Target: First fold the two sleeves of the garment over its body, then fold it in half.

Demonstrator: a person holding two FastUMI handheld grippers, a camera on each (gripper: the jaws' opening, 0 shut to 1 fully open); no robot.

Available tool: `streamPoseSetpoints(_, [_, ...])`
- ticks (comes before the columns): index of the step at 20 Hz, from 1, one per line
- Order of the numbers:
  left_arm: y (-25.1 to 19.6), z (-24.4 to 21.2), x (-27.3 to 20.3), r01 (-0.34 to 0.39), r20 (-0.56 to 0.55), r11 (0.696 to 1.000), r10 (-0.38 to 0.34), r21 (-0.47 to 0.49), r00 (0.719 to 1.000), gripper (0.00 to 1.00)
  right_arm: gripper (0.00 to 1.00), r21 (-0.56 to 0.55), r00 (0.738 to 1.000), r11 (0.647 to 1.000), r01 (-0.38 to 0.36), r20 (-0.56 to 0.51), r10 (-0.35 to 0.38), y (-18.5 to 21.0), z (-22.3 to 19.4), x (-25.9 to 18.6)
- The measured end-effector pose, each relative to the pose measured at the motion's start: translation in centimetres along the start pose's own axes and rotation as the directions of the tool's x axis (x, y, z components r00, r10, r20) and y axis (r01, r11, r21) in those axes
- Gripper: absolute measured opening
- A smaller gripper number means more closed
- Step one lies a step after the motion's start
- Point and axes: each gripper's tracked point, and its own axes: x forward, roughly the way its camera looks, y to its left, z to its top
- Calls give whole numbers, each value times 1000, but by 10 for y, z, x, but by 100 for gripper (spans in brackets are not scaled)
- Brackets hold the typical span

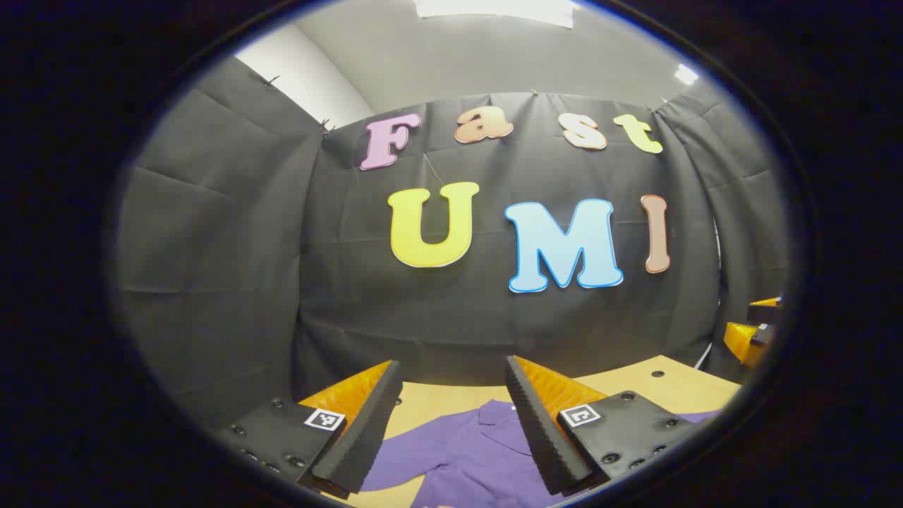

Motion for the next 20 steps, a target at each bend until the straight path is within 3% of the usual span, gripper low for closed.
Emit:
streamPoseSetpoints(6, [-3, -9, 4, 35, -13, 998, -35, -50, 999, 94, 88, -13, 999, 1000, -4, -40, 3, 10, -7, -3])
streamPoseSetpoints(20, [-28, -13, 3, 63, -26, 998, -63, -15, 998, 95, 88, 3, 995, 998, 56, -89, -55, -23, -30, -1])
